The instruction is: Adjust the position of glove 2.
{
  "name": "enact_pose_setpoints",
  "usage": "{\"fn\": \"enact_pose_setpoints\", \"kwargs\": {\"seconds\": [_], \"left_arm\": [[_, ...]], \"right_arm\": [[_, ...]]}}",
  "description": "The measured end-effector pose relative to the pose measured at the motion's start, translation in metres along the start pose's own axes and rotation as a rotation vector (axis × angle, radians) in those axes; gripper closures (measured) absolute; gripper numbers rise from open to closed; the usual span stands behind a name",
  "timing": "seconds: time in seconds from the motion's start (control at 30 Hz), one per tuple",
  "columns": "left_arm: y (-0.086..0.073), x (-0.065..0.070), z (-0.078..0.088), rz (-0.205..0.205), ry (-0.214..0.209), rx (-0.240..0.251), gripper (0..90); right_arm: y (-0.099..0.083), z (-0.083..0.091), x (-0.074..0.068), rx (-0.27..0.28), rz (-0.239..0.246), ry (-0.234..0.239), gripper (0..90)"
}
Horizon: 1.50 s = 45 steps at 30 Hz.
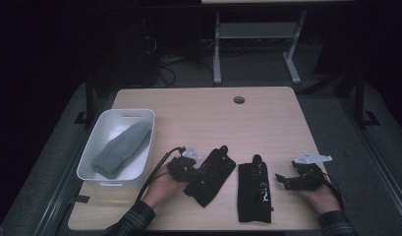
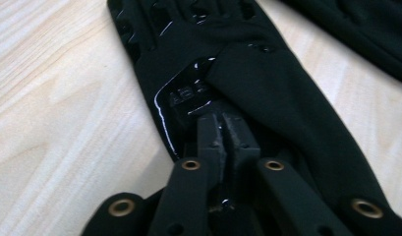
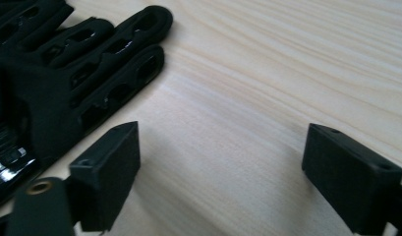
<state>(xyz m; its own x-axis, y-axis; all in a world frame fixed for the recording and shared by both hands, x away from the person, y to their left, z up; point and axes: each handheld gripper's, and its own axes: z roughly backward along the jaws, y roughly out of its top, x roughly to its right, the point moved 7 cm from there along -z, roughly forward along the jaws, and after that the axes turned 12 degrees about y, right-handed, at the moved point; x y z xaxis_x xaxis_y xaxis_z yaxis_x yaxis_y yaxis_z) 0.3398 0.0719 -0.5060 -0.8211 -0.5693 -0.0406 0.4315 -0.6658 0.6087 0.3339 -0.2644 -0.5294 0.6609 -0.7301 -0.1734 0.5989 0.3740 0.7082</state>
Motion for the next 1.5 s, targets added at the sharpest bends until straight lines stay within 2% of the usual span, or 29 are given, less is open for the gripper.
{"fn": "enact_pose_setpoints", "kwargs": {"seconds": [0.03, 0.1, 0.13, 0.2, 0.23, 0.37, 0.4, 0.43, 0.47, 0.5, 0.53, 0.57, 0.6, 0.63, 0.67, 0.73, 1.1, 1.2, 1.23, 1.37, 1.5], "left_arm": [[0.001, 0.0, 0.002, -0.011, 0.002, 0.005, 84.5], [0.002, 0.0, 0.004, -0.001, 0.002, 0.014, 84.7], [0.002, 0.0, 0.006, 0.006, 0.003, 0.02, 85.4], [0.001, 0.0, 0.011, 0.013, 0.002, 0.025, 86.4], [-0.001, -0.001, 0.014, 0.002, -0.003, 0.018, 86.4], [-0.009, 0.004, 0.022, -0.002, -0.011, 0.024, 87.3], [-0.011, 0.006, 0.023, -0.003, -0.008, 0.026, 87.3], [-0.014, 0.007, 0.024, -0.016, -0.011, 0.02, 87.3], [-0.018, 0.011, 0.023, -0.015, -0.014, 0.011, 87.6], [-0.018, 0.011, 0.023, -0.015, -0.014, 0.011, 87.6], [-0.023, 0.015, 0.02, -0.009, -0.023, -0.009, 87.6], [-0.023, 0.015, 0.02, -0.009, -0.023, -0.009, 88.0], [-0.026, 0.015, 0.02, -0.036, -0.028, -0.027, 88.0], [-0.026, 0.018, 0.018, -0.027, -0.026, -0.023, 88.1], [-0.027, 0.019, 0.019, -0.045, -0.03, -0.033, 88.1], [-0.026, 0.025, 0.018, -0.031, -0.042, -0.025, 88.2], [-0.02, 0.049, 0.012, -0.046, -0.13, -0.015, 88.3], [-0.019, 0.053, 0.011, -0.049, -0.144, -0.012, 88.3], [-0.017, 0.057, 0.009, -0.05, -0.164, -0.009, 88.3], [-0.014, 0.066, 0.006, -0.057, -0.192, -0.003, 88.3], [-0.013, 0.073, 0.006, -0.067, -0.205, -0.002, 88.1]], "right_arm": [[0.001, 0.001, -0.002, -0.005, -0.003, 0.011, 22.3], [0.001, 0.002, -0.003, -0.012, -0.011, 0.024, 25.1], [0.003, 0.005, -0.009, -0.011, -0.018, 0.044, 29.4], [0.005, 0.009, -0.021, -0.008, 0.001, 0.073, 40.4], [0.005, 0.009, -0.021, -0.008, 0.001, 0.073, 40.4], [0.011, 0.015, -0.054, 0.009, 0.06, 0.152, 64.0], [0.01, 0.015, -0.07, -0.003, 0.092, 0.182, 75.4], [0.01, 0.015, -0.07, -0.003, 0.092, 0.182, 75.4], [0.008, 0.013, -0.083, -0.024, 0.112, 0.214, 82.2], [0.008, 0.013, -0.083, -0.024, 0.112, 0.214, 82.2], [0.005, 0.011, -0.092, -0.049, 0.118, 0.233, 84.9], [0.005, 0.011, -0.092, -0.049, 0.118, 0.233, 84.9], [0.004, 0.009, -0.096, -0.06, 0.113, 0.243, 85.8], [0.002, 0.005, -0.098, -0.088, 0.119, 0.255, 86.4], [0.002, 0.005, -0.098, -0.088, 0.119, 0.255, 86.4], [0.0, -0.002, -0.097, -0.119, 0.115, 0.259, 87.0], [0.016, -0.019, -0.088, -0.115, 0.108, 0.232, 89.9], [0.018, -0.021, -0.088, -0.117, 0.112, 0.229, 90.0], [0.018, -0.021, -0.088, -0.117, 0.111, 0.228, 90.0], [0.019, -0.022, -0.089, -0.117, 0.106, 0.23, 90.0], [0.019, -0.021, -0.089, -0.12, 0.103, 0.223, 90.0]]}}
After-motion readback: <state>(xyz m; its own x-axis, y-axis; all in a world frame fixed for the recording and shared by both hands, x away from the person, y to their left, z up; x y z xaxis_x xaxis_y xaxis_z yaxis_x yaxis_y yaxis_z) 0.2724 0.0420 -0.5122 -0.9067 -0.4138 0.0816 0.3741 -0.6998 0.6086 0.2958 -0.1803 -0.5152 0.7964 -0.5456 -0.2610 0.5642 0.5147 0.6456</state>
